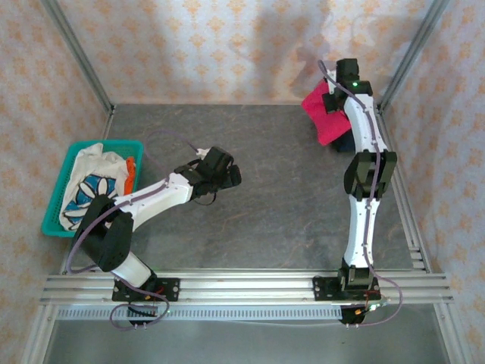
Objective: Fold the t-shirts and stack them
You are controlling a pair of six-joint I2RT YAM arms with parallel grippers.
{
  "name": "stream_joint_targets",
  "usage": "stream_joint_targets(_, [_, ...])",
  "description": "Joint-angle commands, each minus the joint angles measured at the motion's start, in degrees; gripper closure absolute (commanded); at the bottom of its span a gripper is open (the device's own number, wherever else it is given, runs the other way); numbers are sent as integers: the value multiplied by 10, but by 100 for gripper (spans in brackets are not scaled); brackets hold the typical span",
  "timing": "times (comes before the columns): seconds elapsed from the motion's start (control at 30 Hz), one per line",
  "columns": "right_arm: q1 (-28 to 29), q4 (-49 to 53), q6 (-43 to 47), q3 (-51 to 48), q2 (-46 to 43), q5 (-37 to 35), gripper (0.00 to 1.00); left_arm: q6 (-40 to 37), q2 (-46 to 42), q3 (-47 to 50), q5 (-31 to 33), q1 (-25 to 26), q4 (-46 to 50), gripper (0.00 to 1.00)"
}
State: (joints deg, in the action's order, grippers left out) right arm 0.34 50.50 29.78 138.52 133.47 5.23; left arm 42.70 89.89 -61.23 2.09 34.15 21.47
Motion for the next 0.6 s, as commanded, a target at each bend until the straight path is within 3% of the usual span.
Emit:
stream_joint_targets(0.0, [-19,6,39,24,11,27,100,-12,5,-20,25,3,11,8])
stream_joint_targets(0.17, [-51,9,59,66,42,24,100,-12,8,-26,17,3,15,8])
stream_joint_targets(0.57, [-90,-63,45,54,90,7,100,-13,18,-37,13,4,21,8])
